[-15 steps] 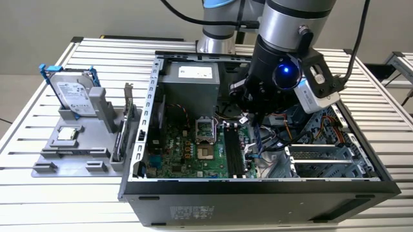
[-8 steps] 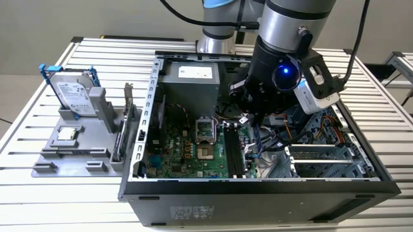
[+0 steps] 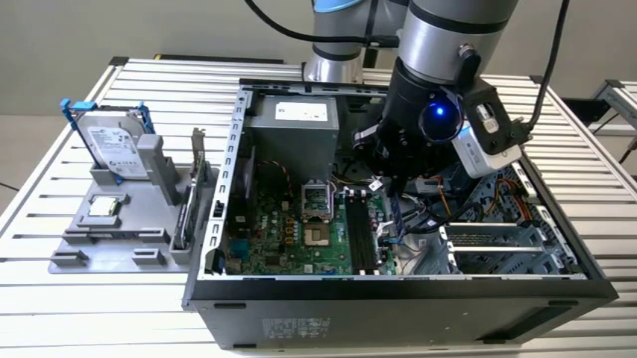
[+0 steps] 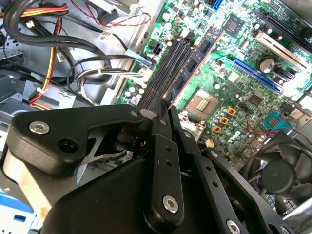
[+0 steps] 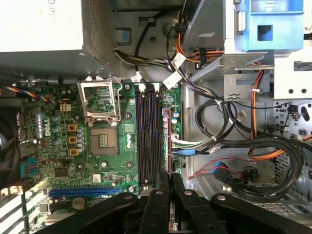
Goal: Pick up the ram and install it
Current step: 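Insert the ram into the slot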
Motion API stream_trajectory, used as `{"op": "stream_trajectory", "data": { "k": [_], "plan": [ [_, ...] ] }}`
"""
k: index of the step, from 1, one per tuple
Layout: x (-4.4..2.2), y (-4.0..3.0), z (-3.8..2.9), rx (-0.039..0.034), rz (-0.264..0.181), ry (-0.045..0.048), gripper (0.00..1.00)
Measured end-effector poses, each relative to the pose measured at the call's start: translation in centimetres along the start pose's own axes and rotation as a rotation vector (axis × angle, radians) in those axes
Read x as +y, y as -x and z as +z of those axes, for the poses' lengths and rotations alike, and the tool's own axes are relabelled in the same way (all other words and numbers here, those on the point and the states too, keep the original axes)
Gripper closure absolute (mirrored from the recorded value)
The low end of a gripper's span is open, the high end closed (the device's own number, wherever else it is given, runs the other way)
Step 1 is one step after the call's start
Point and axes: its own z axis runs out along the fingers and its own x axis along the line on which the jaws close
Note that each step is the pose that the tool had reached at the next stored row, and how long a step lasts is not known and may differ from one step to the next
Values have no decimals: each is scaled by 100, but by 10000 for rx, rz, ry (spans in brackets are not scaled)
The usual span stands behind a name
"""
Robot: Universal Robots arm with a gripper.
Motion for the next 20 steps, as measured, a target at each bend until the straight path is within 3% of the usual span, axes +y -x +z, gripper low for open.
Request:
{"op": "stream_trajectory", "data": {
  "k": [20],
  "plan": [
    [1, -1, 30, -7, 0, 6, 100]
  ]
}}
